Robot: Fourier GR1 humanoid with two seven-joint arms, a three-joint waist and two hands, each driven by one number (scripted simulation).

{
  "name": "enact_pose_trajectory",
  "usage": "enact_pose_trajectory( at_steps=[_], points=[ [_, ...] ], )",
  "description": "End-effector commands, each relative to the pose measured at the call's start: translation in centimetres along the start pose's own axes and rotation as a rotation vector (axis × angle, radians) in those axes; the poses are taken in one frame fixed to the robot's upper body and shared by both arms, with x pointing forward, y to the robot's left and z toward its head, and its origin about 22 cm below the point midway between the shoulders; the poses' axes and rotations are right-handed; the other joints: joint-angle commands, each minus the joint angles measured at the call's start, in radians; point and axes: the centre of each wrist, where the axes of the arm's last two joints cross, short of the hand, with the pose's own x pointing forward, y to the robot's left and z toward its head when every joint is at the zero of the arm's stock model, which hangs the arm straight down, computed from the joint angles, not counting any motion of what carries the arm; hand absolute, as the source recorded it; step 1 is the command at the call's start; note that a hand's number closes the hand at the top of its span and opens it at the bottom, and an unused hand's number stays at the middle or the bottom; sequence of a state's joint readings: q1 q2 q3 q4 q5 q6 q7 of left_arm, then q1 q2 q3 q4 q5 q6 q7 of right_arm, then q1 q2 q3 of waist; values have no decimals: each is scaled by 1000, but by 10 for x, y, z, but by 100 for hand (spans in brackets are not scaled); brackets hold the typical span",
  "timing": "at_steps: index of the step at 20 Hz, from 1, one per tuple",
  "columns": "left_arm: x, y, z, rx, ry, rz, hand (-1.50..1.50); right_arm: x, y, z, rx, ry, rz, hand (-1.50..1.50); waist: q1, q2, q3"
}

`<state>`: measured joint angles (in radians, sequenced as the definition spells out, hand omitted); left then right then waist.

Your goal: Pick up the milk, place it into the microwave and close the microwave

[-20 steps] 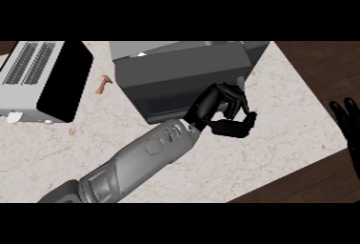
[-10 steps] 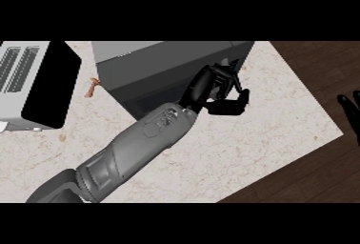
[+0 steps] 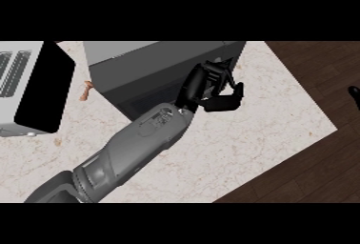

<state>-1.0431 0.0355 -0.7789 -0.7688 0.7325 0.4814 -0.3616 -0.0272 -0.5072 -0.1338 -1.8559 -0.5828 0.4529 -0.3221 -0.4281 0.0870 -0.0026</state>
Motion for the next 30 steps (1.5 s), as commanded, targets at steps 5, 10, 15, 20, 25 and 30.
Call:
enact_pose_trajectory(
  at_steps=[5, 10, 15, 20, 25, 30],
  points=[
    [13, -16, -13, -38, -45, -37, 150, 11, -12, -9, 20, 12, 36, -150, -28, 16, 6],
    [14, -17, -12, -8, -45, -26, 150, 18, -17, -15, 26, 1, 38, -150, -36, 16, 7],
    [15, -17, -13, 19, -54, -28, 150, 20, -18, -17, 39, 1, 16, -150, -46, 14, 8],
    [15, -20, -11, 17, -67, -31, 150, 26, -25, -23, 33, -15, 23, -150, -48, 16, 9],
    [14, -20, -10, 32, -65, -33, 150, 27, -25, -26, 40, -16, 2, -150, -46, 14, 7],
    [-6, 5, -12, 342, 86, -4, 150, 32, -33, -20, 11, 0, 13, -150, 5, 8, 8]
  ],
)
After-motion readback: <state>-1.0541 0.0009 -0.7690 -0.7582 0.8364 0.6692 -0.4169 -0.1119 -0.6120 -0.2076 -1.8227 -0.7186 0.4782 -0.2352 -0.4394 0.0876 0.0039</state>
